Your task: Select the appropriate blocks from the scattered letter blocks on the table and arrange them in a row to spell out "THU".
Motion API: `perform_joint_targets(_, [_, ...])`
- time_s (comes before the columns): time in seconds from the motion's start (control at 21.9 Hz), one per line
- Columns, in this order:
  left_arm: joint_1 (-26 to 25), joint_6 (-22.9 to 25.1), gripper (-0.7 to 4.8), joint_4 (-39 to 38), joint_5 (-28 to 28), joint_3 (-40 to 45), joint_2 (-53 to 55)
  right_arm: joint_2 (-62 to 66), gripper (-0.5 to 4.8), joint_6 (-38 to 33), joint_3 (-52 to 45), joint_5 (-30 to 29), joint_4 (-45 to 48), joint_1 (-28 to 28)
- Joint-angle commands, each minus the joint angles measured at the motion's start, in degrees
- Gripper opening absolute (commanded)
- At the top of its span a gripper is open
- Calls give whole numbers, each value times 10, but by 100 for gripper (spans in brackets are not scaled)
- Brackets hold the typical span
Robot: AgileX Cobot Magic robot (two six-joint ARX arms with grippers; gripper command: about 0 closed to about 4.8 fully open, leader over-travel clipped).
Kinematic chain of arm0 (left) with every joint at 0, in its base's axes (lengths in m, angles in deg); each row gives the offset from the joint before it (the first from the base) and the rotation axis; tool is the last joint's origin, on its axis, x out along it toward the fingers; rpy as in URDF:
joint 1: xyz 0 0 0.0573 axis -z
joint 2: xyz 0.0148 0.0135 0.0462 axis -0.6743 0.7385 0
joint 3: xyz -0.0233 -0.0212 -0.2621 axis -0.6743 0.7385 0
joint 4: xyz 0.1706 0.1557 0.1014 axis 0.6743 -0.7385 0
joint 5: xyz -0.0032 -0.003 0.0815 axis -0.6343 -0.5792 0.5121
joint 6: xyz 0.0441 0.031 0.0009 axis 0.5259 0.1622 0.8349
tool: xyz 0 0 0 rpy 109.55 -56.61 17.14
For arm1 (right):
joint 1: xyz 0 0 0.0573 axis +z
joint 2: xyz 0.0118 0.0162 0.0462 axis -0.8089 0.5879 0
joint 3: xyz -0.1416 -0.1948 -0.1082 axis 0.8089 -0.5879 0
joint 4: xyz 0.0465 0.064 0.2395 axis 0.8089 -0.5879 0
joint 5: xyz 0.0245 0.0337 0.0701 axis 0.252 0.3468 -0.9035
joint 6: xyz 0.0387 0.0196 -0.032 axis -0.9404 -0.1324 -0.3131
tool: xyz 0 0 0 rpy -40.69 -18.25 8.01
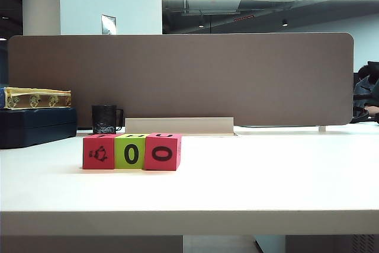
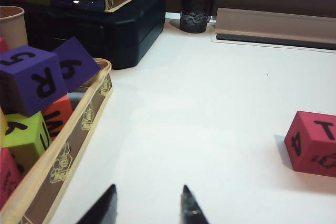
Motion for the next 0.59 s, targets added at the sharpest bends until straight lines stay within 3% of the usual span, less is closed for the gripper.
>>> perform_joint_targets(0.05, [0, 1, 147, 3, -1, -1, 0, 0, -1, 1, 3, 1, 9, 0])
perform_joint_targets(0.32, [0, 1, 147, 3, -1, -1, 0, 0, -1, 21, -9, -7, 45, -18])
perform_joint_targets(0.41, [0, 1, 147, 3, -1, -1, 0, -2, -1, 6, -57, -78, 134, -110])
perform_joint_targets(0.5, [0, 1, 147, 3, -1, -1, 0, -23, -1, -11, -102, -161, 171, -192])
perform_joint_targets(0.59, [0, 1, 147, 3, -1, -1, 0, -63, -1, -12, -132, -208, 173, -242])
